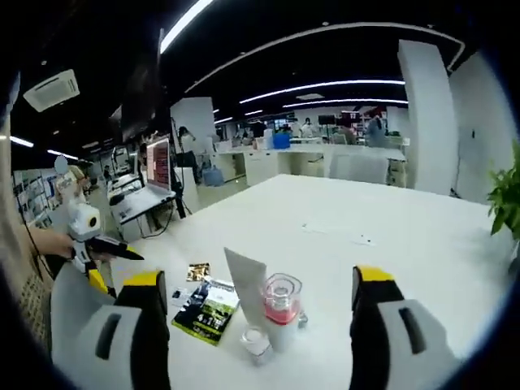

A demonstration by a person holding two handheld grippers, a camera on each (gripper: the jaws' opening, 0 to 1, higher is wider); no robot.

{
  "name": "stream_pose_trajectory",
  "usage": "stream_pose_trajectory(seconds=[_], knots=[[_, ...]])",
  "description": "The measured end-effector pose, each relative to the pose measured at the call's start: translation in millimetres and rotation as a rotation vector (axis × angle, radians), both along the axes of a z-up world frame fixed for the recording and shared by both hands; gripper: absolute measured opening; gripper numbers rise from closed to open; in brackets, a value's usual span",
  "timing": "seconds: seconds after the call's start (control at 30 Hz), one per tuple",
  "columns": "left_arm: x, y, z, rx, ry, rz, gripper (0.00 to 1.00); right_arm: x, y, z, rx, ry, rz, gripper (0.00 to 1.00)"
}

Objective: Arrange the skincare products in the storage area until every visible bottle or jar stands upright without overlapping.

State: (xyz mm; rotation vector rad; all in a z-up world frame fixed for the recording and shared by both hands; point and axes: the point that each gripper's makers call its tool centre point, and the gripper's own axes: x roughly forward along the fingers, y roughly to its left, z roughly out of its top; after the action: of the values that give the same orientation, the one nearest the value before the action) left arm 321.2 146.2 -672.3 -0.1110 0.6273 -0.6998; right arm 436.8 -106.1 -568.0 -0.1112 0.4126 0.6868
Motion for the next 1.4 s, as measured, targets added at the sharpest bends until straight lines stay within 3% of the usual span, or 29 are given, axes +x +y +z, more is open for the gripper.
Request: stream_pose_trajectory(seconds=[0.07,0.13,0.33,0.5,0.67,0.97,1.2,1.27,1.33,1.4], knots=[[1.1,1,-1.5,-0.005,0.005,0.002,0.95,12,-5,-5.1,-0.064,0.031,-0.010,0.83],[1.9,2,-3.1,-0.005,0.010,0.002,0.95,26,-4,1.7,-0.082,-0.002,0.003,0.86],[8.0,7,-8.1,-0.003,0.026,0.010,0.95,65,-2,24.8,-0.055,-0.021,-0.010,0.81],[14.9,10,-11.5,-0.008,0.035,0.023,0.94,93,-1,18.1,-0.139,0.016,0.007,0.78],[17.6,11,-16.9,-0.013,0.048,0.031,0.94,115,2,-9.7,-0.237,0.078,0.059,0.77],[17.6,18,-25.4,-0.009,0.078,0.053,0.94,134,10,-76.5,-0.314,0.244,0.167,0.74],[24.4,15,-23.8,-0.011,0.078,0.059,0.94,132,33,-126.7,-0.348,0.408,0.283,0.57],[25.3,14,-24.0,-0.005,0.078,0.054,0.94,126,41,-139.6,-0.359,0.439,0.334,0.55],[25.8,13,-24.3,-0.005,0.079,0.052,0.94,117,45,-153.3,-0.350,0.517,0.350,0.56],[25.8,13,-25.3,-0.007,0.084,0.052,0.94,117,48,-165.1,-0.370,0.511,0.363,0.52]])
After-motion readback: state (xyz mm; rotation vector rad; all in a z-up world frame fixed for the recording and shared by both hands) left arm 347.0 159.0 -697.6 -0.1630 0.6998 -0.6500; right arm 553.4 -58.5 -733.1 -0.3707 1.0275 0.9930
